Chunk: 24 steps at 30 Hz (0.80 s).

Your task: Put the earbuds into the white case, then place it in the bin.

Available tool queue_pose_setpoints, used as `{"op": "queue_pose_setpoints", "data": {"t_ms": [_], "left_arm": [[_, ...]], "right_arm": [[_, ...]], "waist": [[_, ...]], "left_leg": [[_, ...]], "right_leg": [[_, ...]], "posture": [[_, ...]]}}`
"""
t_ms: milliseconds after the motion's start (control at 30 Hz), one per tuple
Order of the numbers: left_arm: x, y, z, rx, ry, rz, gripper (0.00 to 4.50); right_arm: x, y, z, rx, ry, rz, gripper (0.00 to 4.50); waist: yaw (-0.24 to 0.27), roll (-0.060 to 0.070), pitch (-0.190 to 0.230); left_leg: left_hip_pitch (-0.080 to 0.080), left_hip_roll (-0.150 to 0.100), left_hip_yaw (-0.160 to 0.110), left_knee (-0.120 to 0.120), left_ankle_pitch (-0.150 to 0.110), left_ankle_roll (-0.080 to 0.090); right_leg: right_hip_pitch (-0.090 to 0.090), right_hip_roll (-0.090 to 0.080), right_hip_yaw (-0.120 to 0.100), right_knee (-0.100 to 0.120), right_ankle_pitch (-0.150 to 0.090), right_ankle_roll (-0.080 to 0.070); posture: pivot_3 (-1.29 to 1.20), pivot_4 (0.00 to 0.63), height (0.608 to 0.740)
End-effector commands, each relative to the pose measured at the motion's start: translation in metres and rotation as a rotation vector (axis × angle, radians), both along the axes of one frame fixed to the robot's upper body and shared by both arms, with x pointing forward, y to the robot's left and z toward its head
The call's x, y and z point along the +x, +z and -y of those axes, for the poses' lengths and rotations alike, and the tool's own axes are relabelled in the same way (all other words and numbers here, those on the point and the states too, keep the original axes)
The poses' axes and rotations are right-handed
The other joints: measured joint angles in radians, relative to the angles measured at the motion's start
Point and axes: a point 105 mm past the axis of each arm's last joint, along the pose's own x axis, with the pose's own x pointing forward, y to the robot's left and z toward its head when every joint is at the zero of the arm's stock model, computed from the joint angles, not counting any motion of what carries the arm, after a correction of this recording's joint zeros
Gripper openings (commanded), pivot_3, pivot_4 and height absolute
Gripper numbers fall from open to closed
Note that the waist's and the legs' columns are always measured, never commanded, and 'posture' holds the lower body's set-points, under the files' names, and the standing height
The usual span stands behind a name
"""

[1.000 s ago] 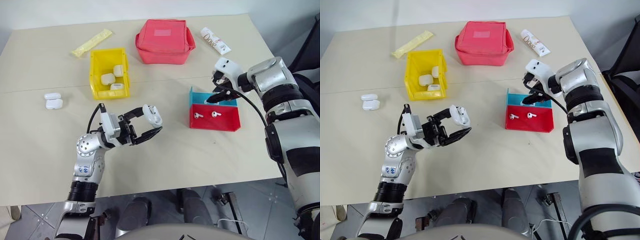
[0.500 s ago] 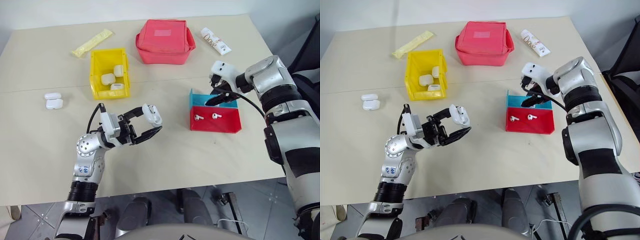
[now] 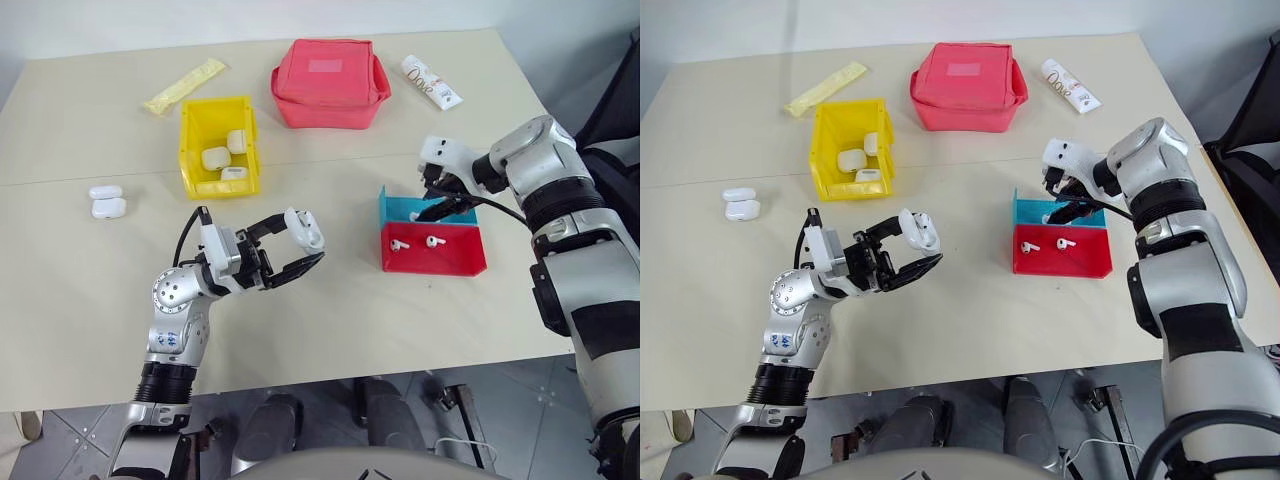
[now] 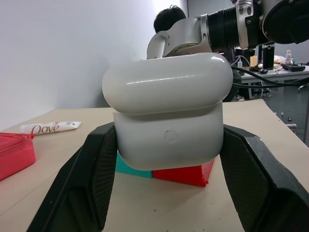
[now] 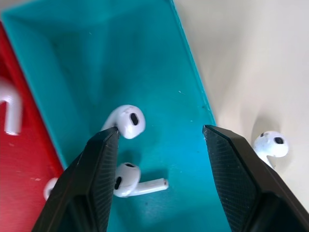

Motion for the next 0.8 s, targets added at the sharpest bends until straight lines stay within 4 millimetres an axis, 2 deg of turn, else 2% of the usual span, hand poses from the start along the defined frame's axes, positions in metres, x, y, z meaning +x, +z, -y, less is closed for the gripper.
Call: {"op": "queue_pose_setpoints", "data": {"t_ms": [33, 400, 800], "left_arm": [[0.0, 0.009, -0.001, -0.003, 0.007, 0.047, 2.82], [0.002, 0.01, 0.0, -0.004, 0.005, 0.05, 2.82], [0.003, 0.009, 0.004, -0.009, -0.002, 0.048, 2.82]], "right_arm": [[0.003, 0.008, 0.007, -0.026, -0.001, 0.051, 2.87], [0.006, 0.017, 0.007, -0.02, -0.006, 0.084, 2.87], [-0.003, 0.019, -0.007, 0.048, 0.04, 0.043, 2.87]], "waist": [[0.0, 0.0, 0.0], [0.0, 0.0, 0.0], [0.002, 0.0, 0.0]], "left_leg": [[0.0, 0.0, 0.0, 0.0, 0.0, 0.0], [0.0, 0.0, 0.0, 0.0, 0.0, 0.0], [0.0, 0.0, 0.0, 0.0, 0.0, 0.0]], "right_leg": [[0.0, 0.0, 0.0, 0.0, 0.0, 0.0], [0.0, 0.0, 0.0, 0.0, 0.0, 0.0], [0.0, 0.0, 0.0, 0.0, 0.0, 0.0]], "posture": [[0.0, 0.15, 0.74], [0.0, 0.15, 0.74], [0.0, 0.15, 0.74]]}}
